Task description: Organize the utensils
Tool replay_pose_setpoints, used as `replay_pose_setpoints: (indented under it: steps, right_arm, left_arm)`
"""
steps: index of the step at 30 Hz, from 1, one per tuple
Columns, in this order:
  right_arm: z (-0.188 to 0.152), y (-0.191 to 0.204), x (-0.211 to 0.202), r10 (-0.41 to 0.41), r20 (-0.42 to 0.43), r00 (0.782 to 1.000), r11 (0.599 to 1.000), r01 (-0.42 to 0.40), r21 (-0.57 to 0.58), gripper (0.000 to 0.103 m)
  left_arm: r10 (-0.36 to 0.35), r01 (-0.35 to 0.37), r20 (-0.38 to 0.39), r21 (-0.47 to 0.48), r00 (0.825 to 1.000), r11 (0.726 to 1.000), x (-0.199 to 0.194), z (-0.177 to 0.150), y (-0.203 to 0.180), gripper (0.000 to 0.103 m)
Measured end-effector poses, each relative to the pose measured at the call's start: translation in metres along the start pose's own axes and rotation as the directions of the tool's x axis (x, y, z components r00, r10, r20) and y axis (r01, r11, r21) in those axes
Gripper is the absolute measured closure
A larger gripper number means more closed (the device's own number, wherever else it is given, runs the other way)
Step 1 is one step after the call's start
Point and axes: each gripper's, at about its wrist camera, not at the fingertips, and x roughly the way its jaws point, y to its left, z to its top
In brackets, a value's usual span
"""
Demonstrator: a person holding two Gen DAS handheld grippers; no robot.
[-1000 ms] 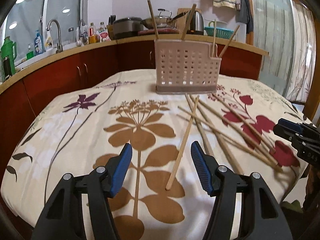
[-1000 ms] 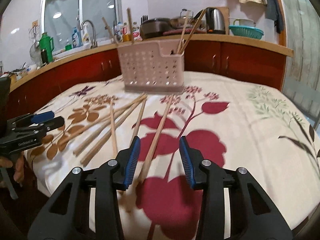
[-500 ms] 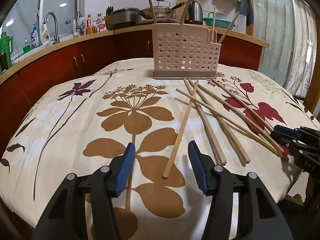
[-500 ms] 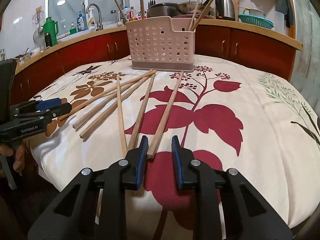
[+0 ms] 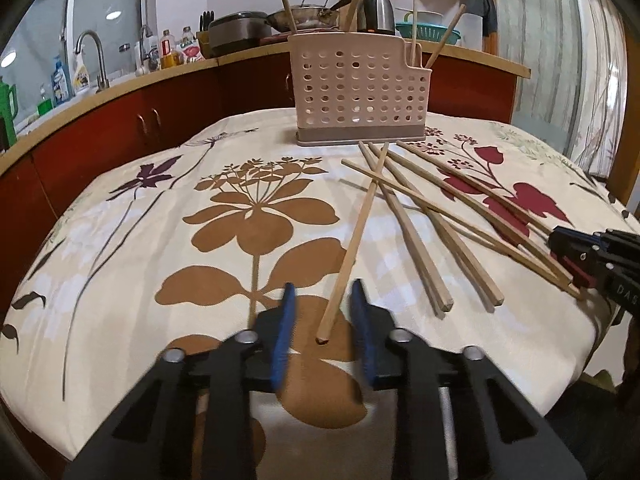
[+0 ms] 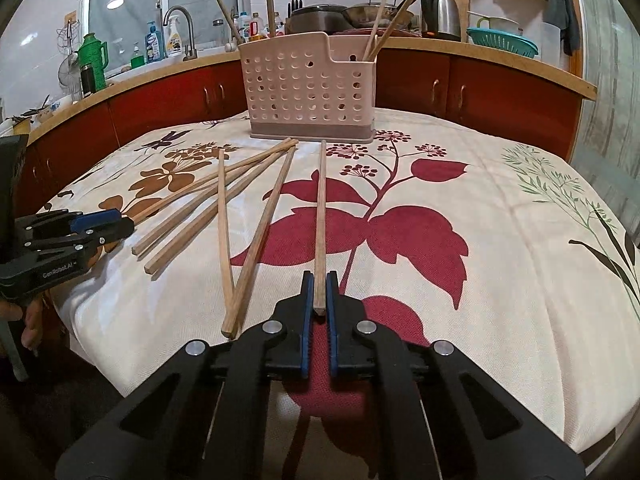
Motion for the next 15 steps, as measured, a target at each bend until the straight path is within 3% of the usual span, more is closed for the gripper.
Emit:
replay_pose_setpoints:
  steps: [3, 15]
  right_arm:
    - [0.000, 0.000, 0.000, -0.001, 0.000, 1.000, 1.000, 0.001, -0.001, 0.096]
    - [0.006, -0.004, -0.011, -0.018, 0.032, 0.999, 1.000, 0.018, -0.002, 0.097]
  left_arm:
    - [0.008, -0.008, 0.002, 0.006, 1.000, 1.000, -0.001, 0.000, 0.002, 0.091]
    - [0.028, -0.031, 0.067, 0.044, 0.997, 0.999, -0.019, 0.006, -0.001, 0.097]
